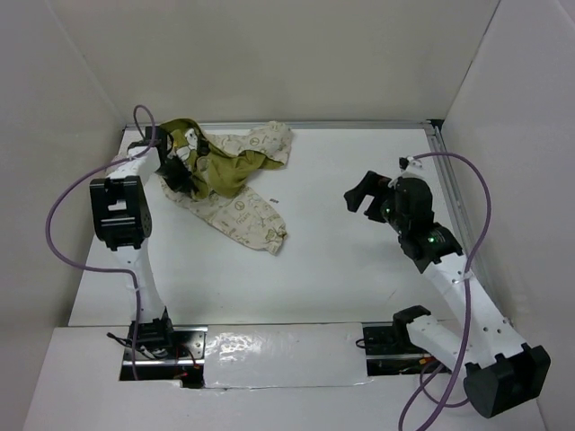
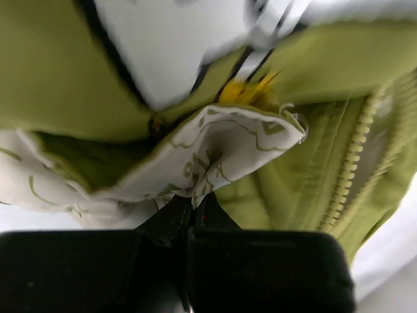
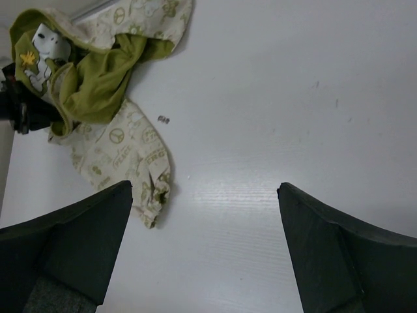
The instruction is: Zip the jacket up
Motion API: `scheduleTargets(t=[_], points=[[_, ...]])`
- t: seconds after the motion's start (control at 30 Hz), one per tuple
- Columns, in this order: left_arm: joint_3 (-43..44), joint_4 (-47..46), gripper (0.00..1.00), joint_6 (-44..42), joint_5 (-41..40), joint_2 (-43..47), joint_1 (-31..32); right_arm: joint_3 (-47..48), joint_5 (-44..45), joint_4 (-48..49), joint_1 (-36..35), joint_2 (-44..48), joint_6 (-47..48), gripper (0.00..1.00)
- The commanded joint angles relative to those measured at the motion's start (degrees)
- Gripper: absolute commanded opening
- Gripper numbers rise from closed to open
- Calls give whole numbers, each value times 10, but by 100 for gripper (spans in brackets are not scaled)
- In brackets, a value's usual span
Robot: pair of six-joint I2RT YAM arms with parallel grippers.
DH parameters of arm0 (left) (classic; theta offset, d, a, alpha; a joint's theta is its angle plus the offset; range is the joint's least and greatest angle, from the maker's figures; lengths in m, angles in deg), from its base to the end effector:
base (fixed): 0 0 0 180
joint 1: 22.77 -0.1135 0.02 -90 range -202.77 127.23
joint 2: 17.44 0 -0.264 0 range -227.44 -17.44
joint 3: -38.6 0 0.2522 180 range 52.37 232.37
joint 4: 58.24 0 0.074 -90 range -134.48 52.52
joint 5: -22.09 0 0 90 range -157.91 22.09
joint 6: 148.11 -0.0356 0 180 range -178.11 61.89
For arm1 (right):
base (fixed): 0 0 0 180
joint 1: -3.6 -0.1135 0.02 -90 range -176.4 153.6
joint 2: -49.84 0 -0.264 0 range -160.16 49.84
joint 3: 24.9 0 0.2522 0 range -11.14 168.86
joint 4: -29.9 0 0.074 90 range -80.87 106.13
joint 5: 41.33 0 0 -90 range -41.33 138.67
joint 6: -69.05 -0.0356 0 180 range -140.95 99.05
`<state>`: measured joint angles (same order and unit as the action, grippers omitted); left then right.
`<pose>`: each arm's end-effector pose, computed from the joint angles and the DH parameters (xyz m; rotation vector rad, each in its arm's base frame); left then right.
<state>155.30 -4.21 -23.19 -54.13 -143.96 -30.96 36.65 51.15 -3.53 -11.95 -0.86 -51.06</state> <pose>0.4698 0.0591 0.1852 -0.9268 2.5537 -0.4650 0.1947 0.0526 0.3232 0.2814 1.9756 0.4767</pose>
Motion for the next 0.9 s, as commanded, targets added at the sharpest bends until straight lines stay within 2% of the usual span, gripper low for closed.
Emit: scheduleTargets(t=[0.0, 0.17, 0.23, 0.27, 0.37, 0.4, 0.43, 0.47, 0.5, 0.53, 0.63, 0.77, 0.87], points=[[-92, -18, 0, 35, 37, 106, 30, -11, -9, 30, -35, -9, 12, 100], [-334, -104, 0, 79, 94, 299, 136, -20, -3, 35, -99, -55, 12, 100], [-414, -136, 0, 110, 123, 348, 209, -13, 36, 22, -108, -77, -4, 100], [-438, -157, 0, 118, 140, 395, 267, -8, 67, 11, -112, -86, -13, 100], [-470, -157, 1, 124, 152, 457, 365, -4, 99, 6, -111, -85, -21, 100], [-464, -144, 20, 124, 142, 468, 432, -6, 103, 7, -110, -82, -22, 100], [-442, -110, 43, 112, 119, 483, 464, -6, 110, 11, -107, -78, -25, 100], [-427, -94, 71, 111, 108, 490, 509, -9, 116, 16, -106, -70, -28, 100], [-399, -76, 99, 108, 95, 498, 524, -9, 120, 21, -104, -67, -28, 100], [-385, -43, 99, 107, 78, 513, 539, -9, 116, 28, -97, -66, -25, 100], [-346, -6, 99, 115, -28, 546, 540, 1, 106, 32, -88, -76, -28, 100], [-276, 18, 99, 98, -82, 541, 410, 47, 68, 36, -84, -145, -10, 100], [-206, 24, 99, 52, -68, 487, 325, 101, 55, 35, -81, -218, 14, 100]])
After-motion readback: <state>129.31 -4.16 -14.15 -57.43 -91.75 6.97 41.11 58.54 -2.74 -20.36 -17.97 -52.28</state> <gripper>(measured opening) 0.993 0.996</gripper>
